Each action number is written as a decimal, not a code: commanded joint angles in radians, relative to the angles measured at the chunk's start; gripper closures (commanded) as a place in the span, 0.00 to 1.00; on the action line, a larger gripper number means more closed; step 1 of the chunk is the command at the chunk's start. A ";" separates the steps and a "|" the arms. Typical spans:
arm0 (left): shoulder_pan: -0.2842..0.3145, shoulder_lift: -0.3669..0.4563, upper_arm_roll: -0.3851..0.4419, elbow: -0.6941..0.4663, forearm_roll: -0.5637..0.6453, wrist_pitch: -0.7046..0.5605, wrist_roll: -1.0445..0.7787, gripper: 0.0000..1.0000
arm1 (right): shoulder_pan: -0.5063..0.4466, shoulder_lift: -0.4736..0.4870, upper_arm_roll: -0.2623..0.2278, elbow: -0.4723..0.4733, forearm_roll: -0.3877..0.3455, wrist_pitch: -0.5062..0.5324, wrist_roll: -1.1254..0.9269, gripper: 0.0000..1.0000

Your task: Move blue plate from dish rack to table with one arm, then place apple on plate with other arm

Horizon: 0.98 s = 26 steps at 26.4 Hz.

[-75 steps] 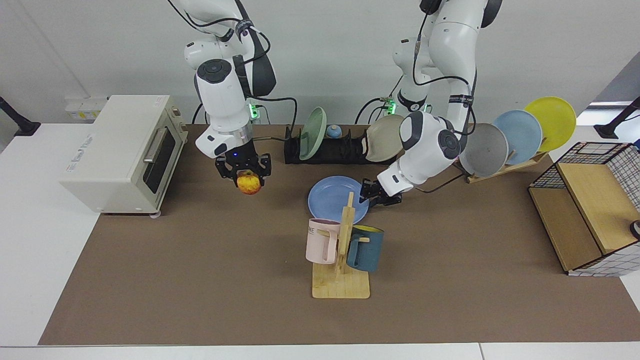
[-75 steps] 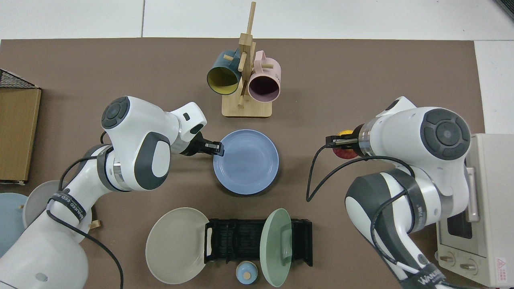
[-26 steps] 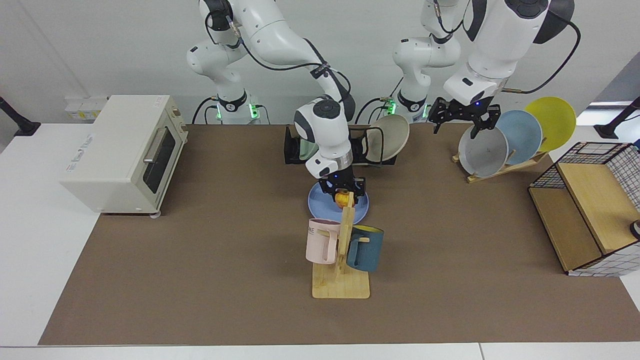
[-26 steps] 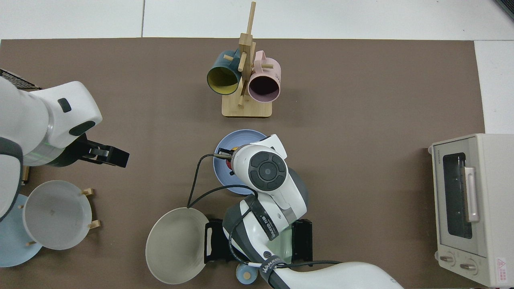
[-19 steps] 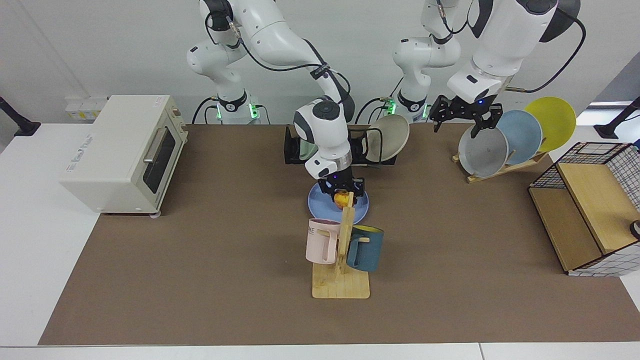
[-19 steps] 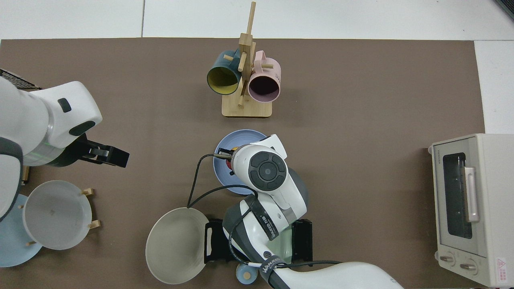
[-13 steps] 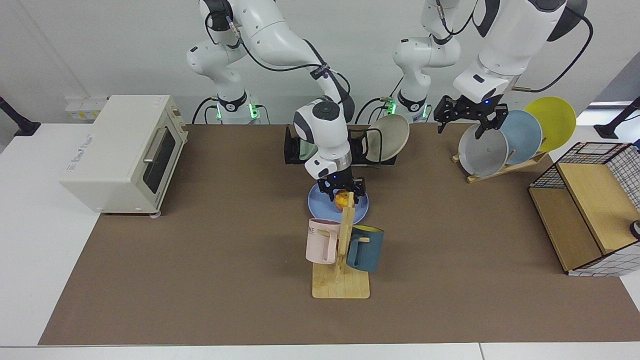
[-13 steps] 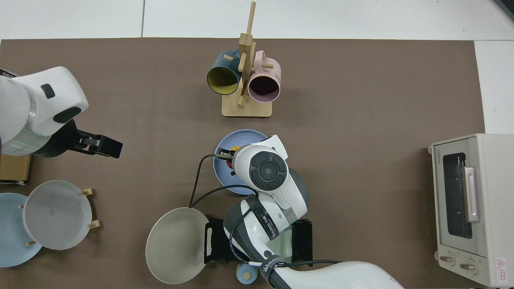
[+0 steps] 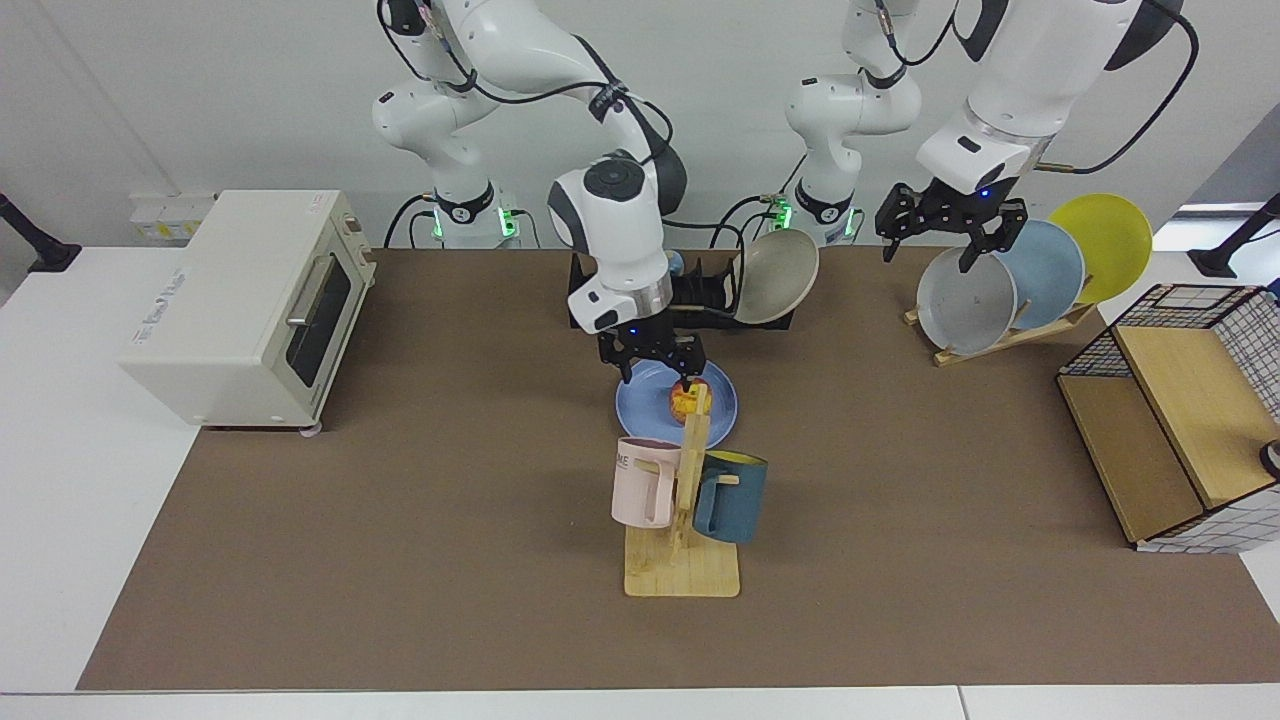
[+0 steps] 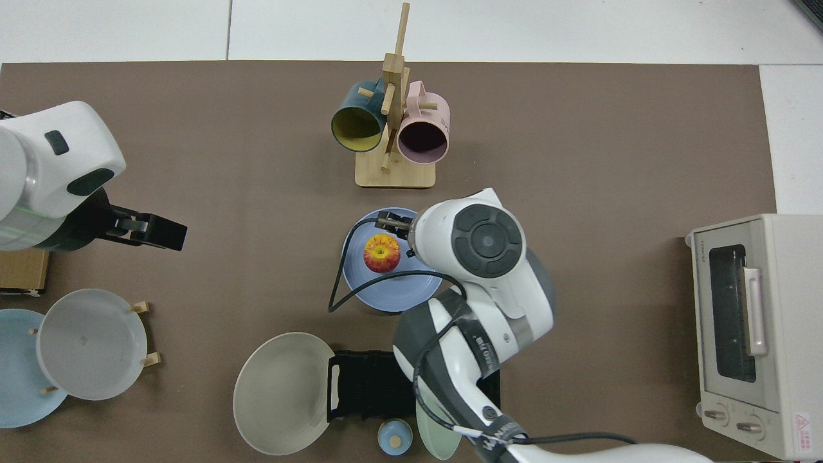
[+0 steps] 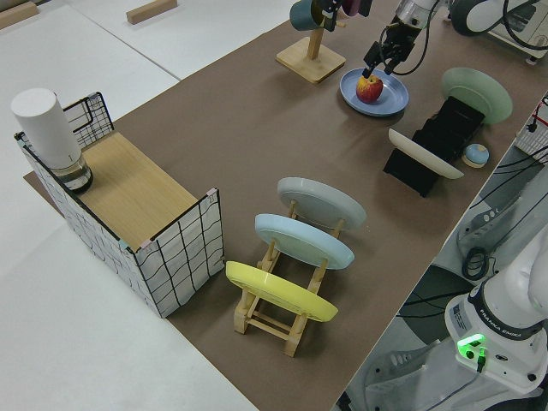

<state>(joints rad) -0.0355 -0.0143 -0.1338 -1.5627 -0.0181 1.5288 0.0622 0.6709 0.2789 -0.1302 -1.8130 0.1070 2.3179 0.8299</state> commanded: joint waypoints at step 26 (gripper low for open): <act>0.005 -0.050 0.036 0.015 0.006 -0.042 0.004 0.00 | -0.482 -0.388 0.020 -0.161 -0.105 -0.451 -0.813 0.00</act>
<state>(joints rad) -0.0332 -0.0567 -0.1000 -1.5602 -0.0173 1.5121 0.0617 0.2540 -0.0541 -0.1300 -1.9383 0.0109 1.9016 0.1233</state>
